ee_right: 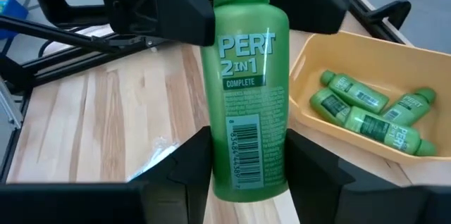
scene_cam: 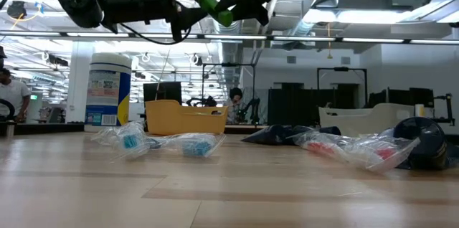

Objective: Pick & Place Travel size toiletries
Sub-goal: Put the green shampoo into the yellow bin

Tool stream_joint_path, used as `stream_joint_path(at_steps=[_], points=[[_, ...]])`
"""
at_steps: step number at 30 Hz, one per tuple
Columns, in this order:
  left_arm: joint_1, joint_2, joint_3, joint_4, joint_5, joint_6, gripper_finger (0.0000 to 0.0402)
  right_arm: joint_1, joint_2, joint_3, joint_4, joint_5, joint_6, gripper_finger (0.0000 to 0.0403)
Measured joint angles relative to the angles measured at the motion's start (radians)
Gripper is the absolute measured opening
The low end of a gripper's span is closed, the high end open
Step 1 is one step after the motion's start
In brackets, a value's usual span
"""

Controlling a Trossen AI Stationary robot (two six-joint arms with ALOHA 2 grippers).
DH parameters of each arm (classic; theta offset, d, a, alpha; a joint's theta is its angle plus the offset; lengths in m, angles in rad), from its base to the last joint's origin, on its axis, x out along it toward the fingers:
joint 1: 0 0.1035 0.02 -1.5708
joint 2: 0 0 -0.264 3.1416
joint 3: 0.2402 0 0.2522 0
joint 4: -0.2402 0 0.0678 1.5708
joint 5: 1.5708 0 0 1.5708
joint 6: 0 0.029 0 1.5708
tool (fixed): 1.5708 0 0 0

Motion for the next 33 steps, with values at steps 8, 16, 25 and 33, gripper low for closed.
stream_joint_path(at_steps=[8, 16, 25, 33], points=[[0.000, 0.000, 0.000, 0.000, 0.020, 0.000, 0.0163, 0.000, 0.000, 0.000, 0.000, -0.001, 0.000, 0.0150], [0.000, 0.000, 0.000, 0.000, 0.019, 0.000, 0.0171, 0.000, 0.000, 0.000, -0.001, 0.000, 0.001, 0.0156], [0.019, 0.000, 0.000, -0.002, 0.021, 0.015, 0.0156, -0.003, -0.018, -0.001, -0.019, 0.004, -0.017, 0.0189], [0.117, 0.000, 0.001, -0.035, 0.012, 0.041, 0.0156, -0.014, -0.105, 0.000, -0.083, 0.006, -0.026, 0.0234]])
